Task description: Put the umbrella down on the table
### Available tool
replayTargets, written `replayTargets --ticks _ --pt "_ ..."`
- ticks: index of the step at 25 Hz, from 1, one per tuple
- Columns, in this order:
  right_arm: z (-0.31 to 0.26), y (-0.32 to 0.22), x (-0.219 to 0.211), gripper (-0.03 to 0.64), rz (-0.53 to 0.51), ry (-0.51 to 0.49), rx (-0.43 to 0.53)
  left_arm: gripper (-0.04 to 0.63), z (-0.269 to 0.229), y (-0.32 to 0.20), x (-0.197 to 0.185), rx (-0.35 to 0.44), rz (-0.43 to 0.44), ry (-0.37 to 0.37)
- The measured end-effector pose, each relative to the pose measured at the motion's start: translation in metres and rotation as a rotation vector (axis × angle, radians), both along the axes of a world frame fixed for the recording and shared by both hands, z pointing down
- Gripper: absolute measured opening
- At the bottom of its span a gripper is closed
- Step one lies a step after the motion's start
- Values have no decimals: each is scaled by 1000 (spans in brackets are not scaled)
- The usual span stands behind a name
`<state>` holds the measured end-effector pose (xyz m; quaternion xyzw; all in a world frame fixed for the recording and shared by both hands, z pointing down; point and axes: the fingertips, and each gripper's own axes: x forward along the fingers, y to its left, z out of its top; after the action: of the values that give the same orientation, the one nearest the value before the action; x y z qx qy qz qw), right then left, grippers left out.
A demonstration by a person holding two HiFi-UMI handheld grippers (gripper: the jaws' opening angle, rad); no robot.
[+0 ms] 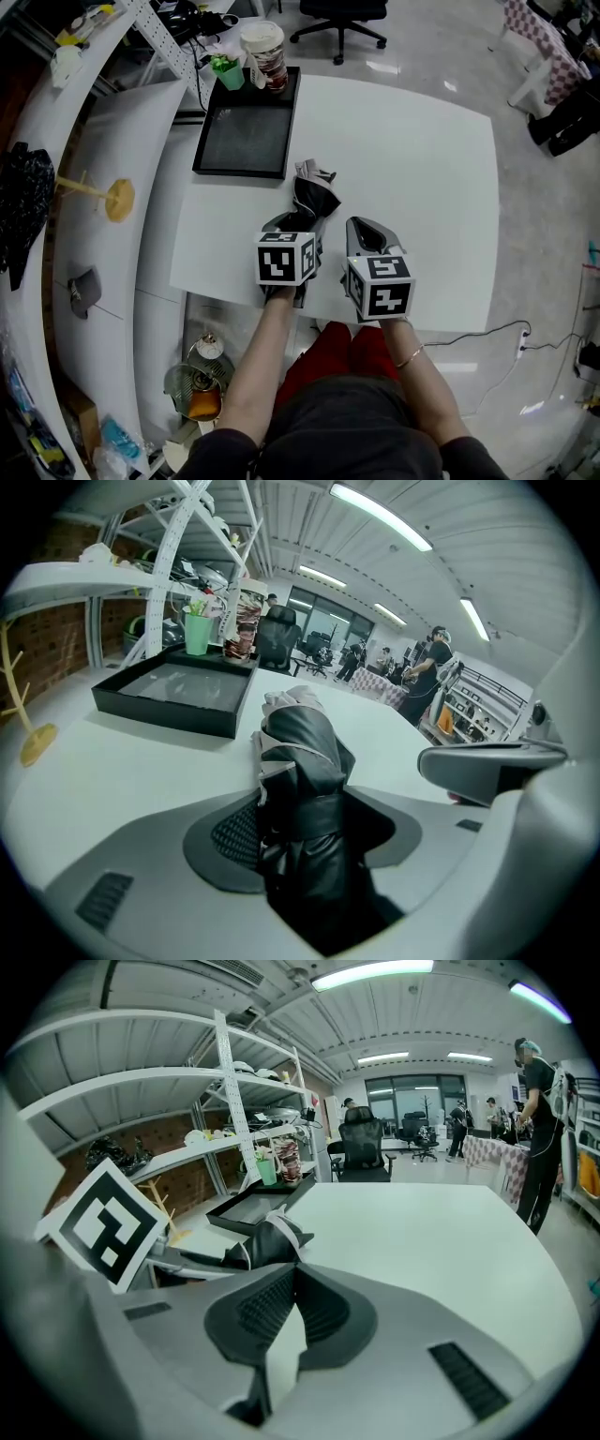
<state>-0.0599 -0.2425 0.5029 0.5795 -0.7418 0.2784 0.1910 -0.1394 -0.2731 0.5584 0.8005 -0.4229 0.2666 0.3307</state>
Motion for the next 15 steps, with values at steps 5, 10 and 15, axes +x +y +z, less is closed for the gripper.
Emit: replayTargets --ticks 5,10,15 --pt "-1 1 -2 18 -1 3 2 247 1 1 3 6 9 -23" --pt "-3 1 -5 18 0 -2 11 256 -4 0 2 49 1 -47" --pt "-9 3 -3 18 0 -7 20 258 -21 -5 0 157 -46 -35"
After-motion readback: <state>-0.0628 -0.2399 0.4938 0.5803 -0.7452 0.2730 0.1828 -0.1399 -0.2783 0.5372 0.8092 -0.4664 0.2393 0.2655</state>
